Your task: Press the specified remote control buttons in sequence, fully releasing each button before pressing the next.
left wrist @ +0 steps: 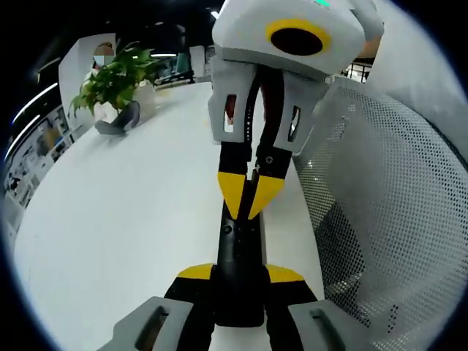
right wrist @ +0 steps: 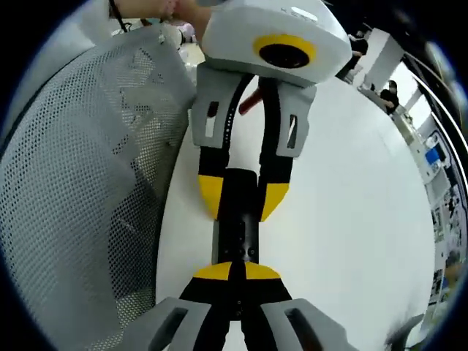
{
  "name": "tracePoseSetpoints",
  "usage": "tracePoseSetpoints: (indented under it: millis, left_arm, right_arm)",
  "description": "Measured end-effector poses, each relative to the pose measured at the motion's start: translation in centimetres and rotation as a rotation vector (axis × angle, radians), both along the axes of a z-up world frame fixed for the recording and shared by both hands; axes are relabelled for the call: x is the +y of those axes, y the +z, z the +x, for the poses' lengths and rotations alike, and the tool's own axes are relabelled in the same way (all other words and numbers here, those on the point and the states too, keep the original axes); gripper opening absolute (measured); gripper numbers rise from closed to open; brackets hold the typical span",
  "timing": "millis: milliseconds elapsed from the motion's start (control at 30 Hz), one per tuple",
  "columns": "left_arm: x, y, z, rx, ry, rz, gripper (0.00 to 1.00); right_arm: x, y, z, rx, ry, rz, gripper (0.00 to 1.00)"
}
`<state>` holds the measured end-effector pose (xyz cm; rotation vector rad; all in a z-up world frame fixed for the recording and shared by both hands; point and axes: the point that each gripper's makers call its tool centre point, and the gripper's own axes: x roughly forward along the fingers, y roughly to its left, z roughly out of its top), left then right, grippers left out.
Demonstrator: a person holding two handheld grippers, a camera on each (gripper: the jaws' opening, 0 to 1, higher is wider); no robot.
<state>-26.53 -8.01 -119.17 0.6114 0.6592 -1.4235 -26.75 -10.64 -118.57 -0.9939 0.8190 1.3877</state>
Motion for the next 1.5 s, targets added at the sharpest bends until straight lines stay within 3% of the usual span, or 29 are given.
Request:
tracePoseSetpoints:
  millis: [33,167,267,367,500,667,800,1000,1200,1333,1367,1500]
  left_arm:
    - [0.0,0.0,0.0,0.0,0.0,-0.002,0.24]
    - [0.04,0.02,-0.01,0.002,0.002,-0.006,0.24]
    - [0.05,0.04,-0.03,0.003,0.006,-0.009,0.24]
    - [0.08,0.01,0.0,0.003,0.01,-0.017,0.24]
    - [0.09,-0.04,0.02,0.003,0.01,-0.012,0.24]
    - [0.07,-0.06,-0.07,0.003,0.014,-0.016,0.24]
    - [0.13,-0.08,-0.23,0.005,0.01,-0.012,0.24]
    - [0.13,-0.05,-0.56,0.007,-0.008,-0.001,0.24]
    - [0.09,-0.12,-0.55,0.002,-0.014,0.016,0.24]
    - [0.04,-0.18,-0.51,0.002,-0.022,0.03,0.24]
    - [0.0,-0.19,-0.51,0.002,-0.022,0.034,0.24]
    - [-0.12,-0.27,-0.5,-0.002,-0.038,0.068,0.24]
  right_arm:
    - [-0.04,-0.04,0.04,0.038,-0.05,0.007,0.0]
    - [-0.13,0.06,0.14,0.038,-0.059,0.039,0.0]
    - [0.0,0.22,0.22,0.005,-0.118,0.138,0.0]
    - [-0.08,0.4,0.34,0.011,-0.221,0.26,0.0]
    - [-0.21,0.46,0.27,0.001,-0.242,0.308,0.0]
    - [-0.11,0.53,0.28,0.005,-0.246,0.286,0.0]
    - [-0.3,0.5,-0.03,-0.007,-0.179,0.229,0.0]
    - [-0.43,0.43,-0.58,0.057,-0.163,0.181,0.0]
    - [-0.27,0.22,-0.44,0.069,-0.122,0.088,0.0]
    - [-0.2,0.15,-0.24,0.082,-0.125,0.069,0.0]
    - [-0.21,0.1,-0.17,0.09,-0.141,0.065,0.0]
    - [0.04,0.08,0.2,0.158,-0.348,0.087,0.0]
